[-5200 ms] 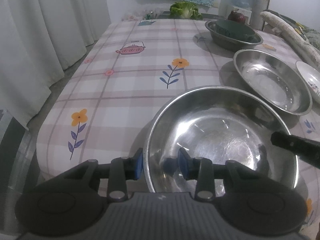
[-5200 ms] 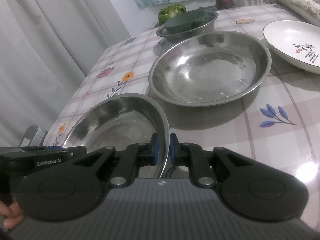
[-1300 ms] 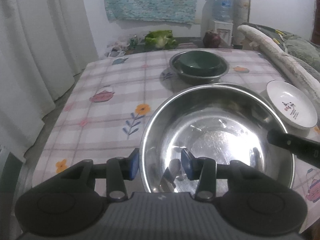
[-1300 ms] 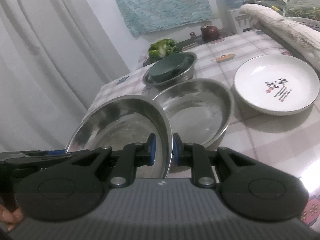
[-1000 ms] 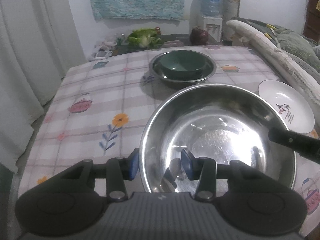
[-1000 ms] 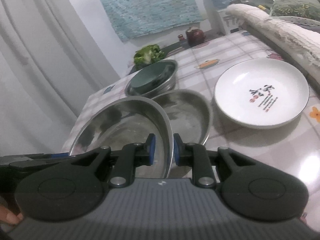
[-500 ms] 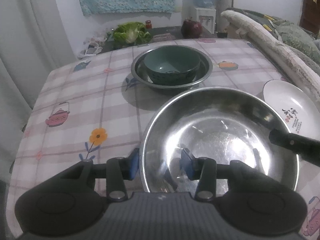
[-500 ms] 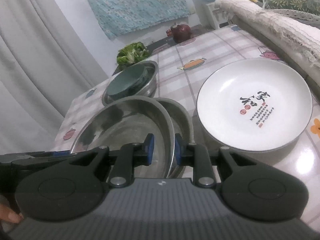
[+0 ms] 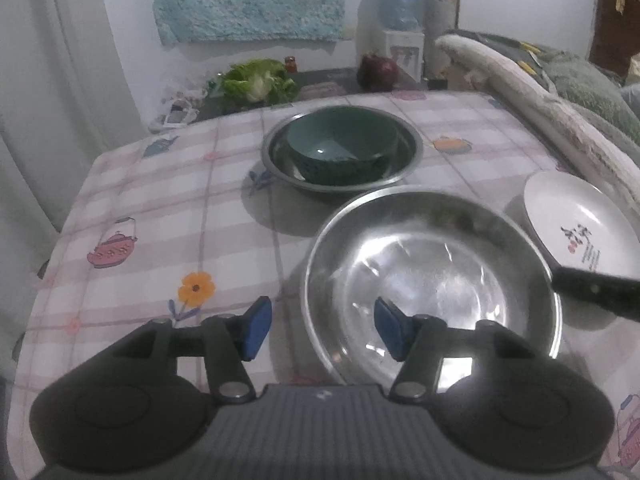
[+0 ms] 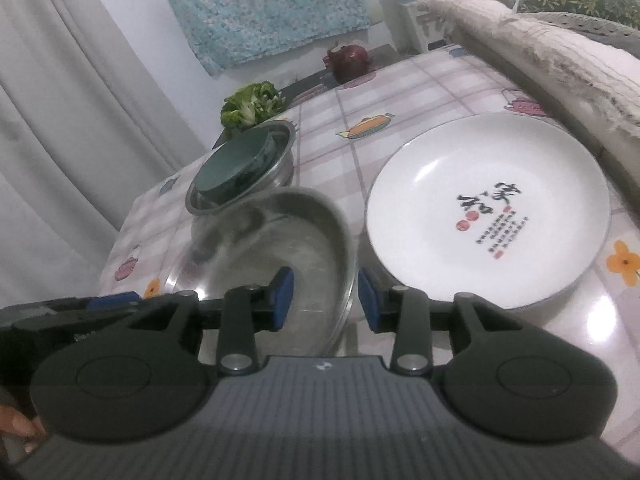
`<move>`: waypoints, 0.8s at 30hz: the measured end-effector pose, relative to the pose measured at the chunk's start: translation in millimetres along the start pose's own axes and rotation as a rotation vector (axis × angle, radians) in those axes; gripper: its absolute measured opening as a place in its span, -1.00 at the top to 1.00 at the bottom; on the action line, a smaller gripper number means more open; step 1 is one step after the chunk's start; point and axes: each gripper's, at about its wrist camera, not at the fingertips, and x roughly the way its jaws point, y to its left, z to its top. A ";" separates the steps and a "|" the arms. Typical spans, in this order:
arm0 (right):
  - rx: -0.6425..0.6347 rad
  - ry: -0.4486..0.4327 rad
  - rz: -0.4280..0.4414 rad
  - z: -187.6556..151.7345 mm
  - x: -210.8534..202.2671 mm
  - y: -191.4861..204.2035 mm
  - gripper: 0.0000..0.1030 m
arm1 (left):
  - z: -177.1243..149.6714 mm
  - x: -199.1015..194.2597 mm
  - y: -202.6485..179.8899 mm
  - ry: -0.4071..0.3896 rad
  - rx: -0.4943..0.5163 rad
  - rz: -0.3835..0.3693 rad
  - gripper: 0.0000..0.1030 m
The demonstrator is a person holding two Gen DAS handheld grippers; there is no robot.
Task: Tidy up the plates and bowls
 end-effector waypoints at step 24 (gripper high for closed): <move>-0.044 0.097 0.020 -14.5 18.8 19.3 0.31 | -14.8 37.0 26.5 0.092 -0.026 0.001 0.02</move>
